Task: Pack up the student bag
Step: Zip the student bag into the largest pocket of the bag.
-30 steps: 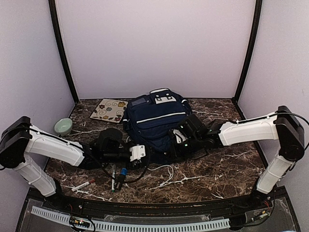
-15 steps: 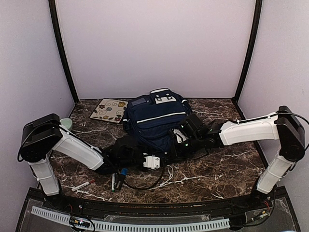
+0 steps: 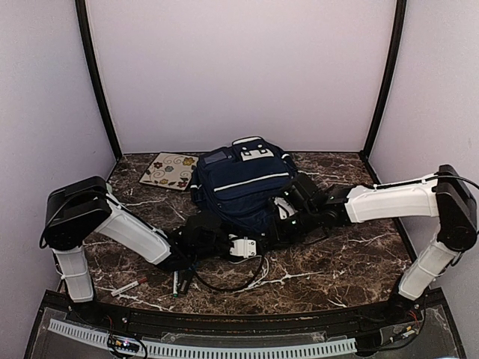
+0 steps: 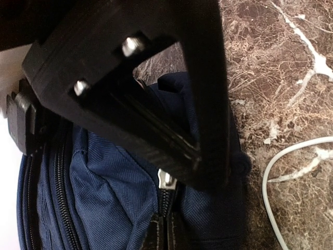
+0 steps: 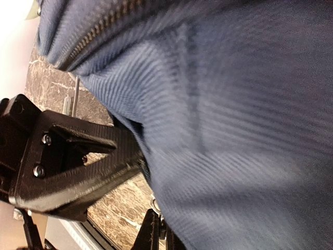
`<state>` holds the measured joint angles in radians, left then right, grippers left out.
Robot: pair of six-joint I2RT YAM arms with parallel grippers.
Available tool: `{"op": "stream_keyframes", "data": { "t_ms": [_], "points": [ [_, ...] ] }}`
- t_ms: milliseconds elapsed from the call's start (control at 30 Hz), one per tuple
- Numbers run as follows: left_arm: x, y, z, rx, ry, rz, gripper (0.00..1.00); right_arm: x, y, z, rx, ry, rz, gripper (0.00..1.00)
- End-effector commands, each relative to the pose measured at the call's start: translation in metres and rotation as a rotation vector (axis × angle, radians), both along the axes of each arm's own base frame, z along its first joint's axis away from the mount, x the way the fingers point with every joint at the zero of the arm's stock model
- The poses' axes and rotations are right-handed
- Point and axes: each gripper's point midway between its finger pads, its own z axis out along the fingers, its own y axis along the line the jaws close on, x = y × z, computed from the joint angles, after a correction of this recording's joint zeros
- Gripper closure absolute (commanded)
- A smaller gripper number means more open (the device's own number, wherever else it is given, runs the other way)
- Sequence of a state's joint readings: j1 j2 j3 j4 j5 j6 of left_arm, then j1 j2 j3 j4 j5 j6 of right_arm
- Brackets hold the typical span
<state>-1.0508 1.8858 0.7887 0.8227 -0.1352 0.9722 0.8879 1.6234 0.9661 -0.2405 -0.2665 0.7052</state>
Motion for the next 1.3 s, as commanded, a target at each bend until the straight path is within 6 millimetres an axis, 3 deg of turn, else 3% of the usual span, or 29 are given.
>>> {"op": "stream_keyframes", "data": {
  "t_ms": [0,400,467,567,667,1000,1267],
  "points": [
    [0.014,0.014,0.02,-0.056,-0.041,0.099,1.0,-0.001,-0.047,-0.001,-0.162,-0.005,-0.049,1.0],
    [-0.007,0.047,0.012,-0.025,0.07,0.127,1.0,0.034,-0.183,0.011,-0.479,-0.07,-0.273,1.0],
    [-0.016,0.052,0.017,-0.039,0.101,0.101,1.0,0.038,-0.2,0.01,-0.509,-0.065,-0.299,1.0],
    [-0.028,0.059,0.014,-0.028,0.144,0.076,1.0,0.04,-0.209,0.012,-0.52,-0.062,-0.306,1.0],
    [-0.025,0.066,0.014,-0.028,0.136,0.11,1.0,0.038,-0.201,0.014,-0.473,-0.041,-0.282,1.0],
    [-0.019,0.045,0.019,-0.08,0.161,0.094,1.0,-0.005,-0.099,0.016,-0.109,0.007,-0.032,1.0],
    [-0.023,0.045,0.007,-0.051,0.188,0.083,1.0,0.002,-0.087,0.013,-0.101,-0.027,-0.013,1.0]
  ]
}}
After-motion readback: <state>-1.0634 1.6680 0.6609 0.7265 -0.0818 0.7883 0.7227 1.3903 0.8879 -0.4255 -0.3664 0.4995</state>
